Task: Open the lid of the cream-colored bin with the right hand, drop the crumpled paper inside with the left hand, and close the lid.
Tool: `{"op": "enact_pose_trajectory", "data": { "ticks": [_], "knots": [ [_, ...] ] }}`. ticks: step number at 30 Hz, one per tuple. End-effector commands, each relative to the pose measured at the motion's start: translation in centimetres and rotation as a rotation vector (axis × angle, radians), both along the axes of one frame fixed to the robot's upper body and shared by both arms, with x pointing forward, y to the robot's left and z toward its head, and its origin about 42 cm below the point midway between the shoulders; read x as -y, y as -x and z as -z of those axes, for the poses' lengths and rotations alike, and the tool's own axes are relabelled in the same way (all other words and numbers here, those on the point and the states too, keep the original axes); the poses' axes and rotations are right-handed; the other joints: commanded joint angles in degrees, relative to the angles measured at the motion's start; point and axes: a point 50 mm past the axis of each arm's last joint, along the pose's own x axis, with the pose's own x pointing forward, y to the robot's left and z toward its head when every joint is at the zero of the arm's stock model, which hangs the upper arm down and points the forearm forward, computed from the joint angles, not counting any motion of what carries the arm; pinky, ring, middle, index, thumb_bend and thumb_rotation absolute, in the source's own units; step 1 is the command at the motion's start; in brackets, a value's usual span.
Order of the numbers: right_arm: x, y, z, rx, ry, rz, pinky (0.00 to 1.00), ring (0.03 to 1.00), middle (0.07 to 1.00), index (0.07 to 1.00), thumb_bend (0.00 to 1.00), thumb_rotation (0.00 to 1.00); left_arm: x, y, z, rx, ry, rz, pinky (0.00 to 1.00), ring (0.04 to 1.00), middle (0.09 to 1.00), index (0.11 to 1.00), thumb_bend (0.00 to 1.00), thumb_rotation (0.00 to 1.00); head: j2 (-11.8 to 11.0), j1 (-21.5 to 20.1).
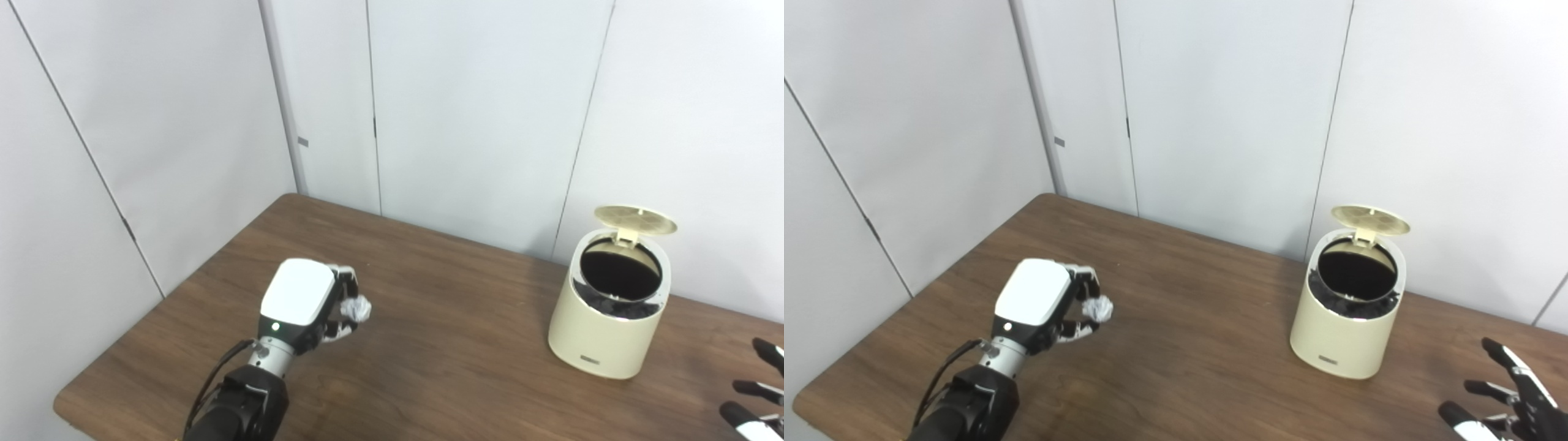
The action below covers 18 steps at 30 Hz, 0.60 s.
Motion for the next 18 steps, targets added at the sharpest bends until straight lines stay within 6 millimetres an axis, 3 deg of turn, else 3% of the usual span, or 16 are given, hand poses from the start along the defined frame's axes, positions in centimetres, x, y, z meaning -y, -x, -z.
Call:
{"op": "enact_pose_trajectory", "data": {
  "ticks": [1, 7, 8, 11, 15, 18],
  "knots": [
    [0.2, -0.7, -2.0, 0.094, 0.024, -0.008, 0.43, 0.750, 0.932, 0.909, 0.84, 0.66, 0.4, -0.3, -2.6, 0.151, -0.028, 0.013, 0.56, 0.469, 0.473, 0.485, 0.53, 0.00, 0.0, -0.4],
    [0.0, -0.7, -2.1, 0.082, 0.028, -0.001, 0.47, 0.765, 0.935, 0.915, 0.81, 0.62, 2.0, -0.5, -4.0, 0.254, 0.003, 0.019, 0.61, 0.465, 0.474, 0.485, 0.53, 0.00, -0.2, -1.7],
    [0.0, -0.7, -2.1, 0.080, 0.027, 0.001, 0.48, 0.769, 0.937, 0.916, 0.80, 0.61, 2.4, -0.6, -4.2, 0.269, 0.009, 0.026, 0.61, 0.470, 0.440, 0.512, 0.52, 0.00, -0.1, -2.7],
    [-0.3, -0.8, -2.2, 0.074, 0.013, 0.001, 0.50, 0.775, 0.941, 0.918, 0.76, 0.55, 3.7, -1.3, -4.7, 0.307, 0.024, 0.056, 0.59, 0.474, 0.456, 0.502, 0.52, 0.00, 0.0, -4.6],
    [-0.8, -0.7, -2.3, 0.049, -0.031, -0.009, 0.61, 0.825, 0.969, 0.924, 0.69, 0.44, 5.4, -2.3, -5.2, 0.338, 0.051, 0.108, 0.57, 0.460, 0.474, 0.485, 0.53, 0.00, -0.1, -7.8],
    [-1.2, -0.6, -2.4, 0.073, -0.038, -0.028, 0.66, 0.833, 0.970, 0.930, 0.67, 0.38, 6.6, -3.4, -5.6, 0.362, 0.079, 0.144, 0.54, 0.461, 0.421, 0.525, 0.52, 0.00, -0.4, -10.8]
  ]
}}
